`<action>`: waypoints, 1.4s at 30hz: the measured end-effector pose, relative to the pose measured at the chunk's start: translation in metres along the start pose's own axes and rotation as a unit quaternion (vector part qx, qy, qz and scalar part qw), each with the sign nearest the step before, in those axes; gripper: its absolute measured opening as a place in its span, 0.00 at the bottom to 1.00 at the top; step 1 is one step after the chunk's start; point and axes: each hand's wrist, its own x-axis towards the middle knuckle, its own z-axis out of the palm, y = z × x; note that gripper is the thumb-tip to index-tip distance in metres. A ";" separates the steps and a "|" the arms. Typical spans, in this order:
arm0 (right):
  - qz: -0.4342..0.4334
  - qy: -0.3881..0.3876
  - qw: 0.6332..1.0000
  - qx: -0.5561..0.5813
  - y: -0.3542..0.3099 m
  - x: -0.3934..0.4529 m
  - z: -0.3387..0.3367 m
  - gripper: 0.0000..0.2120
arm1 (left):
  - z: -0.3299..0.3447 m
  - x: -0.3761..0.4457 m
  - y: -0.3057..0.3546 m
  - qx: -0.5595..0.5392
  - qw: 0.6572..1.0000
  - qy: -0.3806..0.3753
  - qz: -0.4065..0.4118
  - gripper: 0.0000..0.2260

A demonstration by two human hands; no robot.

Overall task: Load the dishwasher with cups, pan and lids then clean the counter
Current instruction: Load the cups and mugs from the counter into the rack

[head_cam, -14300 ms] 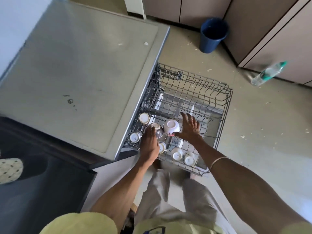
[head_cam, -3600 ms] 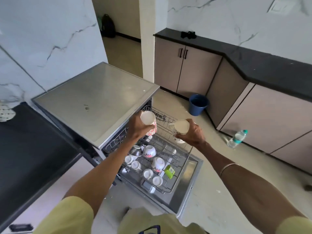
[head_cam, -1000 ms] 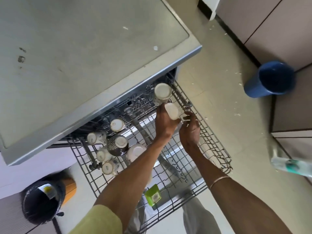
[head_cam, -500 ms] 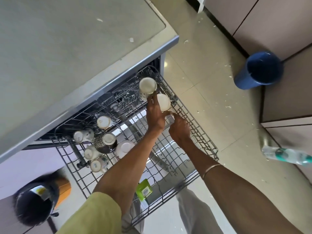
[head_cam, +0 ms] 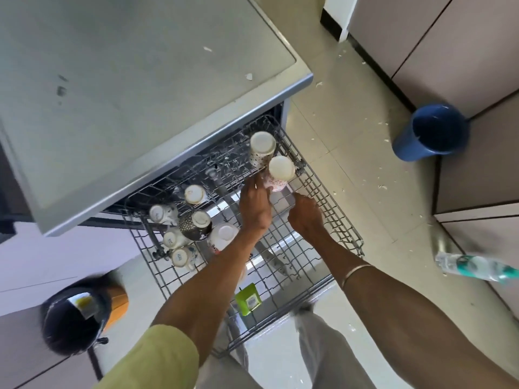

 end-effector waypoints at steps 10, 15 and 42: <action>-0.001 0.055 0.998 -0.019 -0.086 -0.070 -0.027 0.19 | -0.120 -0.063 -0.047 -0.014 0.993 -0.088 0.072 0.16; 0.036 0.100 0.994 0.011 -0.133 -0.119 -0.022 0.17 | -0.175 -0.091 -0.080 -0.032 0.990 -0.097 0.102 0.16; -0.126 0.159 0.979 0.019 -0.423 -0.186 0.032 0.19 | -0.417 -0.094 -0.277 -0.098 0.989 0.087 0.069 0.20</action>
